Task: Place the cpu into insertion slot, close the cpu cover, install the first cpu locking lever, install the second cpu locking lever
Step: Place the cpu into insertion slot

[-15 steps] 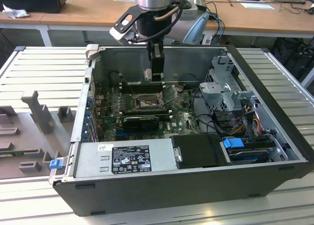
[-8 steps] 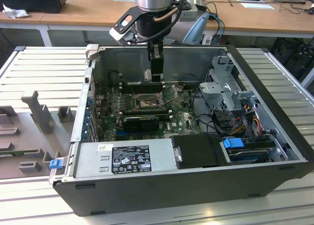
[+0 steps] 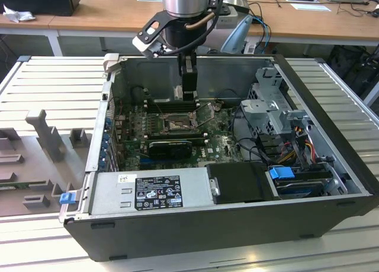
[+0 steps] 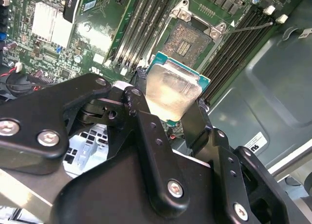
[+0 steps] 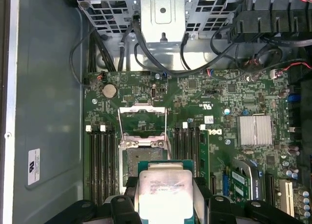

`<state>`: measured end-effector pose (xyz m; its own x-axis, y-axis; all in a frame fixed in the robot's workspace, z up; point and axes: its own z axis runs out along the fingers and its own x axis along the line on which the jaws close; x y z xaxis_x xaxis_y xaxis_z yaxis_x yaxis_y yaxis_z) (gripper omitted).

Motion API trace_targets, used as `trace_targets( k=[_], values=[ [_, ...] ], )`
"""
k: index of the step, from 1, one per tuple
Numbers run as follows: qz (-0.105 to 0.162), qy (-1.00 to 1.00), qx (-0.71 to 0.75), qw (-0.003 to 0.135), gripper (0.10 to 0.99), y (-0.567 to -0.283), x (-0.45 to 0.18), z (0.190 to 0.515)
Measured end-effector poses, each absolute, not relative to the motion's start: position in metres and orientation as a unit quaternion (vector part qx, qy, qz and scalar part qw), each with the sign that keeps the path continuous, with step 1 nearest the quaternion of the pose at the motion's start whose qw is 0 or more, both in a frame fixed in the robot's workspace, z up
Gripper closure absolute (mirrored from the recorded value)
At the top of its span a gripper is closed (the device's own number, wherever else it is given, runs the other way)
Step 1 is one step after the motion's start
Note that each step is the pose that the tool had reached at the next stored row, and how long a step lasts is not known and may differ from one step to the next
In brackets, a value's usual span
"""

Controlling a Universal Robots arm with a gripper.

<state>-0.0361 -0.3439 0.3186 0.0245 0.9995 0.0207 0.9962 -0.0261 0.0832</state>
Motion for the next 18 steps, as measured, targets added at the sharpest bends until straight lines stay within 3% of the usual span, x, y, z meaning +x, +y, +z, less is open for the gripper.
trace_targets(
  k=[18],
  values=[
    [0.036,0.697,0.715,0.023,0.553,-0.344,-0.036,0.307]
  ],
)
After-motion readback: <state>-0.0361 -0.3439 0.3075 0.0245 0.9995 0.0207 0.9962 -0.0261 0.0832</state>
